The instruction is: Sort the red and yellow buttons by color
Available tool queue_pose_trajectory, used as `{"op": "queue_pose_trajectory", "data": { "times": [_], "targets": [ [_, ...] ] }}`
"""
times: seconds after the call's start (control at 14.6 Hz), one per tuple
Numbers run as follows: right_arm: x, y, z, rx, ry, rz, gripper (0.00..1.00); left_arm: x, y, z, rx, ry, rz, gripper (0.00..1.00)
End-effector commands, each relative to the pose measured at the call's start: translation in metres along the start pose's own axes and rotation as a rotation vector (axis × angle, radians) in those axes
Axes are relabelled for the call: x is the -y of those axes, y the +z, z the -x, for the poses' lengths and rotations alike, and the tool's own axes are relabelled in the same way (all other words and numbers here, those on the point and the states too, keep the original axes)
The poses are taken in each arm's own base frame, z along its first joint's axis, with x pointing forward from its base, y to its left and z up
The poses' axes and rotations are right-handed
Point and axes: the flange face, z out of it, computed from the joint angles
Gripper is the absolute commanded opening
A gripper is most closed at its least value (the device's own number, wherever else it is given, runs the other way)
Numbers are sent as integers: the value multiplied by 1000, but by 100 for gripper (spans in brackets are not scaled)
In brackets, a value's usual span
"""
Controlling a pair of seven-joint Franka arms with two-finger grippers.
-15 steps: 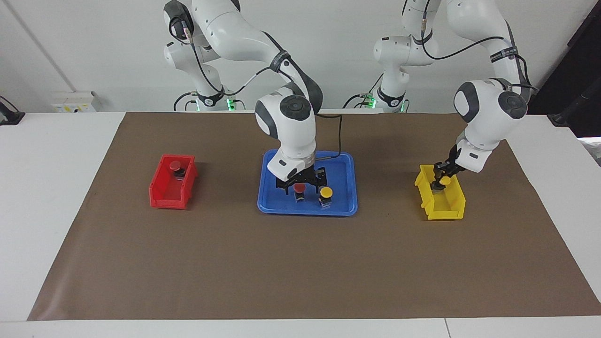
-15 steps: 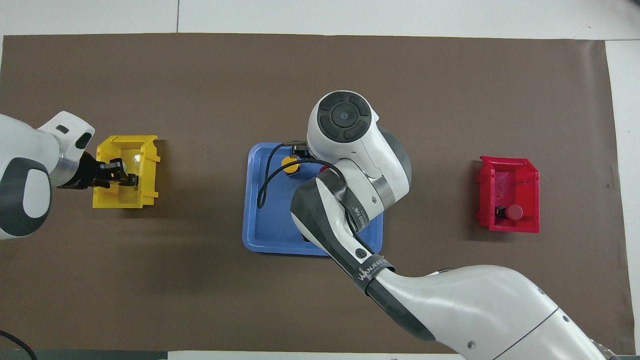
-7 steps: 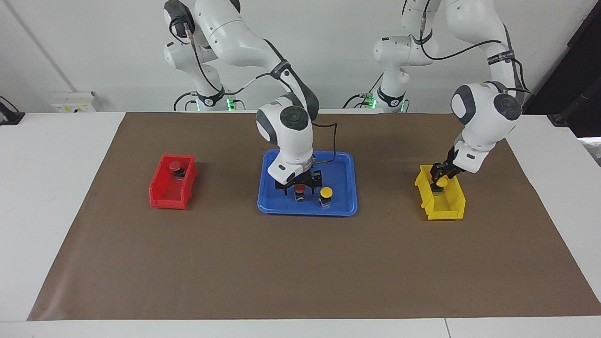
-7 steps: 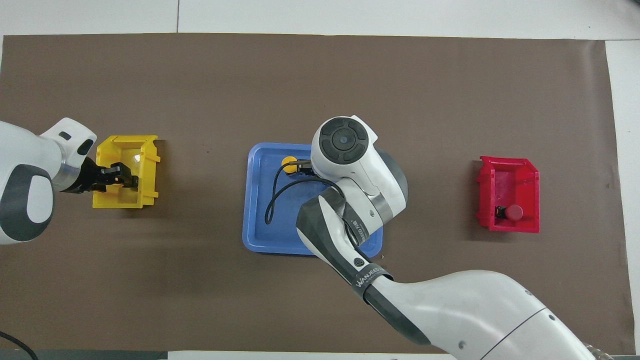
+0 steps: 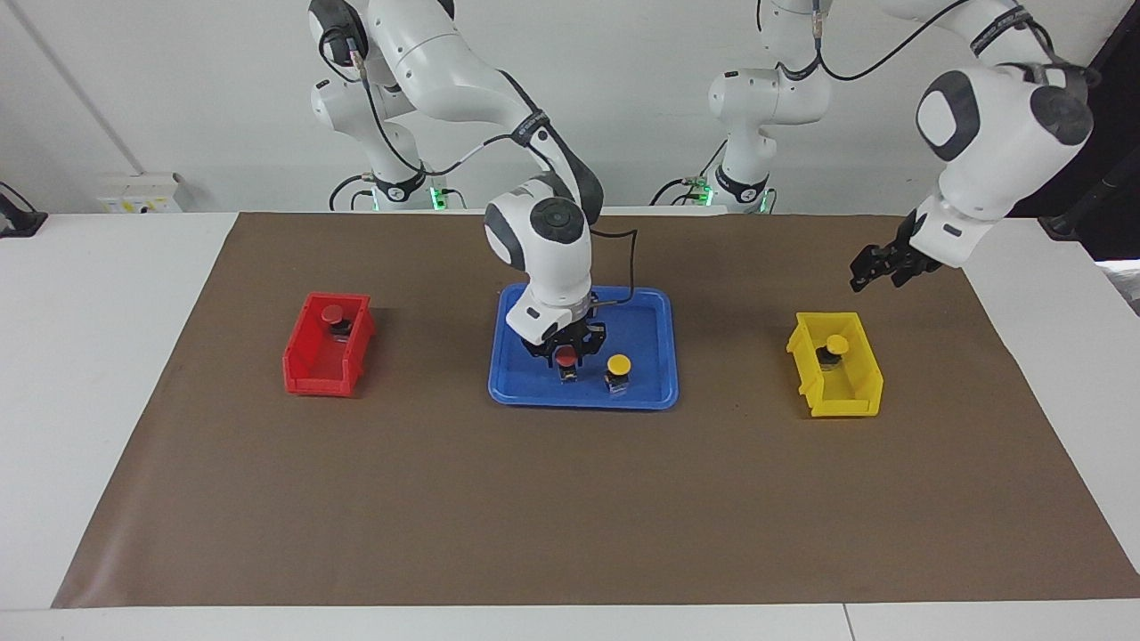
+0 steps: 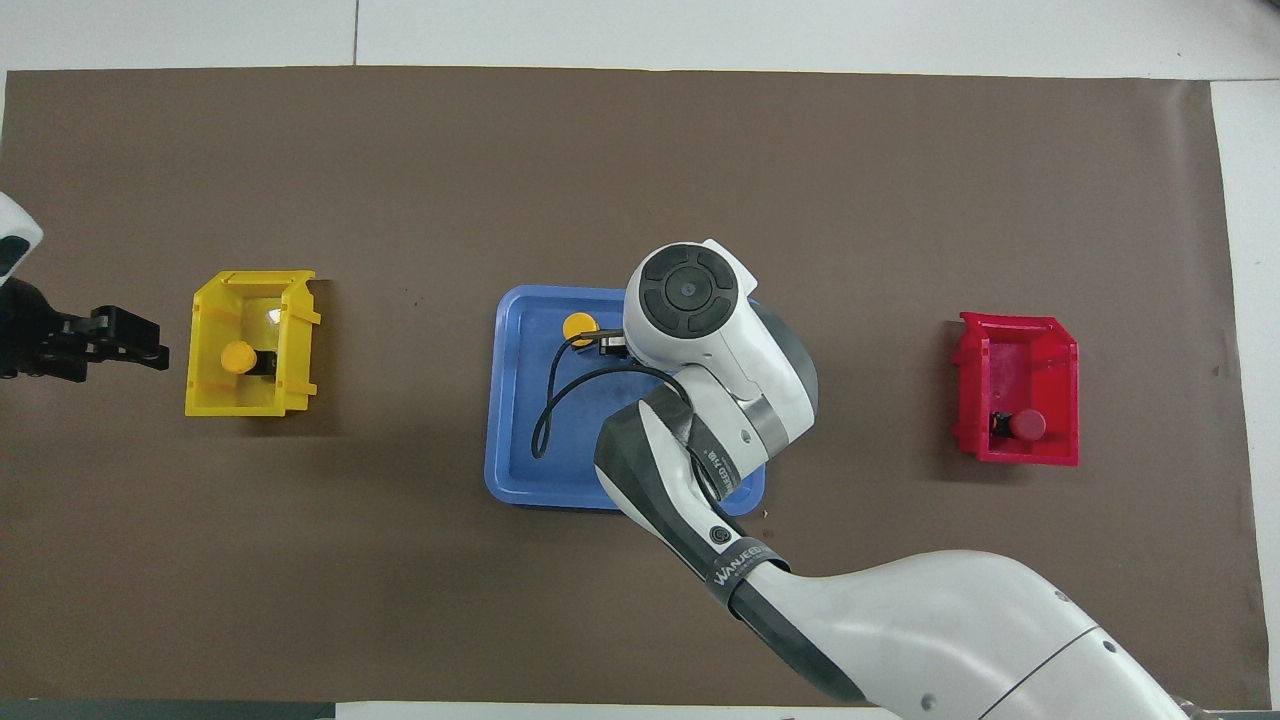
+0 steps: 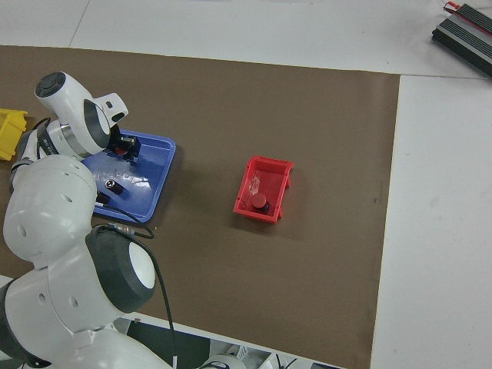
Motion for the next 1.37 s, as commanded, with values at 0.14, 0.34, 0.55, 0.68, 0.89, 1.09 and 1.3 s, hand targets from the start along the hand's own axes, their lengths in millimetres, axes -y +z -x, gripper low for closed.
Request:
{"op": "queue_pose_trajectory", "data": {
  "times": [0.14, 0.34, 0.55, 0.68, 0.89, 1.09, 1.3],
  "targets": [
    [-40, -64, -21, -8, 24, 17, 11, -7, -55, 28, 24, 59, -88, 100],
    [-153, -146, -38, 1, -20, 38, 11, -12, -70, 37, -13, 132, -69, 100],
    [-269, -184, -31, 78, -64, 62, 11, -68, -43, 23, -110, 40, 4, 100],
    [-339, -173, -27, 93, -95, 56, 11, -127, -12, 22, -141, 40, 8, 100],
    [-376, -140, -9, 18, -98, 58, 11, -213, 30, 8, -175, 161, 12, 100],
    [-385, -116, 2, 5, -95, 60, 11, -307, 91, -10, -158, 152, 25, 100],
    [-406, -99, 11, -15, -114, 63, 11, -363, 131, -27, -147, 137, 12, 99]
  ]
}}
